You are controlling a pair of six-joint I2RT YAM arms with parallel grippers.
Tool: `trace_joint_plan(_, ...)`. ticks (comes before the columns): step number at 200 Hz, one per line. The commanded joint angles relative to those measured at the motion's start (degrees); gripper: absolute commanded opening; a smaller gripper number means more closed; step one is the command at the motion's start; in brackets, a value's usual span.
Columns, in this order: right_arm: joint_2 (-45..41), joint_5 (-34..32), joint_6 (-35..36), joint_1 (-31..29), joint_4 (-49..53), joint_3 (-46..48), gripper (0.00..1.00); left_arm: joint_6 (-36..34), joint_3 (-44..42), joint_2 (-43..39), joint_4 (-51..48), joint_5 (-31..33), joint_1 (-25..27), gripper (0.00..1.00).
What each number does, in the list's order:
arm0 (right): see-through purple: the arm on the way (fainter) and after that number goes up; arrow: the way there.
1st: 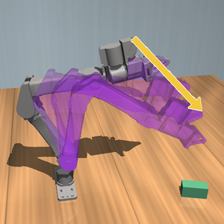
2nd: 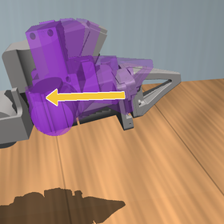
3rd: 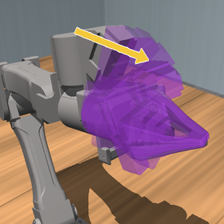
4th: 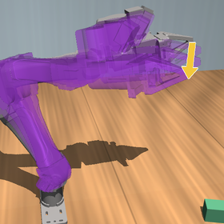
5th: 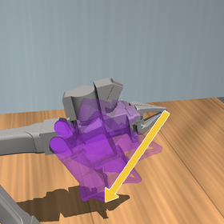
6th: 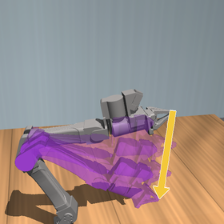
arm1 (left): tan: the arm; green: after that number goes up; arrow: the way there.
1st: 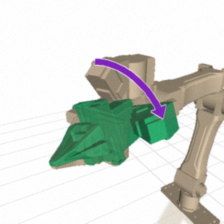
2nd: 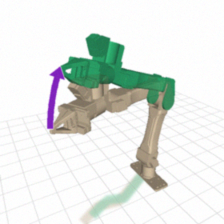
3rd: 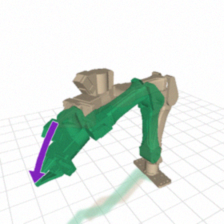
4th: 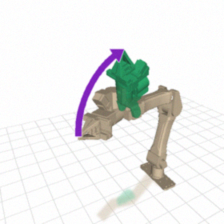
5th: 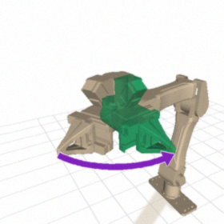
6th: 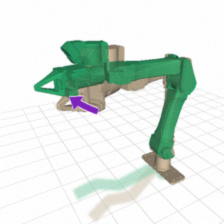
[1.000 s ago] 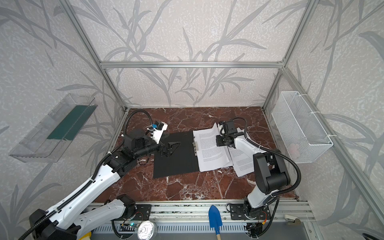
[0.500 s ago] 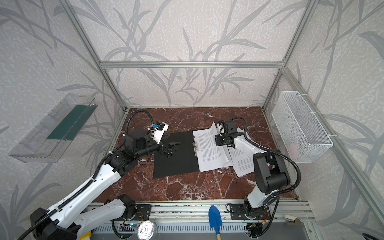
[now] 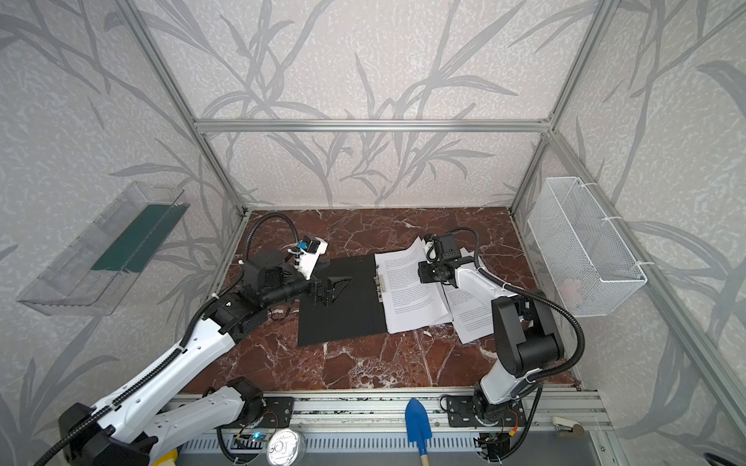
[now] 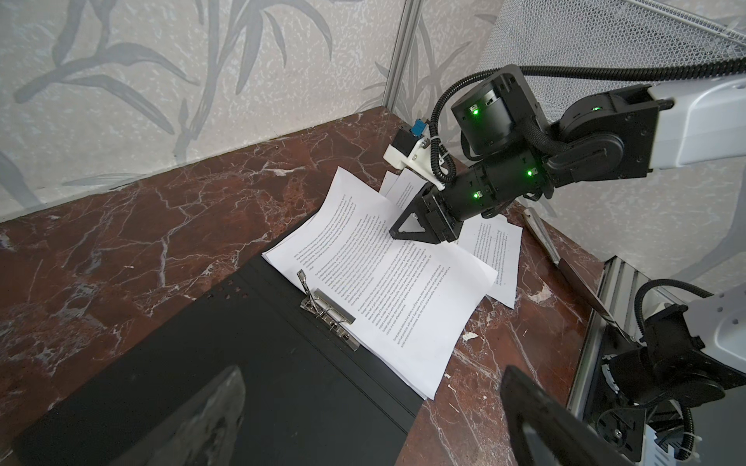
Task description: Put the files into the folder
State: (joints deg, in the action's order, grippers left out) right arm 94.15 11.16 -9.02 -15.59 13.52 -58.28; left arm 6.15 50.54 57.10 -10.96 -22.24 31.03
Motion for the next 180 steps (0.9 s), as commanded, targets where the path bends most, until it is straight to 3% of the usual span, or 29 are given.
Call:
trace_joint_plan(1, -1.2, 0.2, 0.6, -0.2, -1.3, 1.3, 0.51, -0.1, 2.0, 0.1, -0.6, -0.7, 0.3, 0.99)
trace_joint_plan(26, -4.8, -2.1, 0.3, -0.3, -2.9, 3.2, 0.73, 0.0, 2.2, 0.1, -0.8, -0.8, 0.3, 0.99)
trace_joint_plan(39, -7.5, -2.3, -0.1, -1.1, -2.5, 3.5, 0.77, 0.0, 2.2, 0.1, -0.8, -0.7, 0.3, 0.99)
trace_joint_plan(55, -10.6, -6.3, 0.8, -4.5, 0.0, 2.2, 0.77, 0.1, 2.3, 0.2, -0.8, -0.6, 0.4, 0.99)
trace_joint_plan(84, -14.0, -21.4, 3.4, -13.8, 4.0, 0.5, 0.78, 0.2, 2.4, 0.2, -1.0, -0.8, 0.4, 0.99)
trace_joint_plan(115, -11.6, -22.1, 1.5, -19.4, 5.7, -1.0, 0.78, 0.0, 2.5, 0.0, -1.2, -0.5, 0.4, 0.99)
trace_joint_plan(180, 2.4, -17.3, -3.4, -24.3, 5.9, -6.3, 0.64, -0.2, 2.6, 0.2, -1.6, -0.5, 0.4, 0.99)
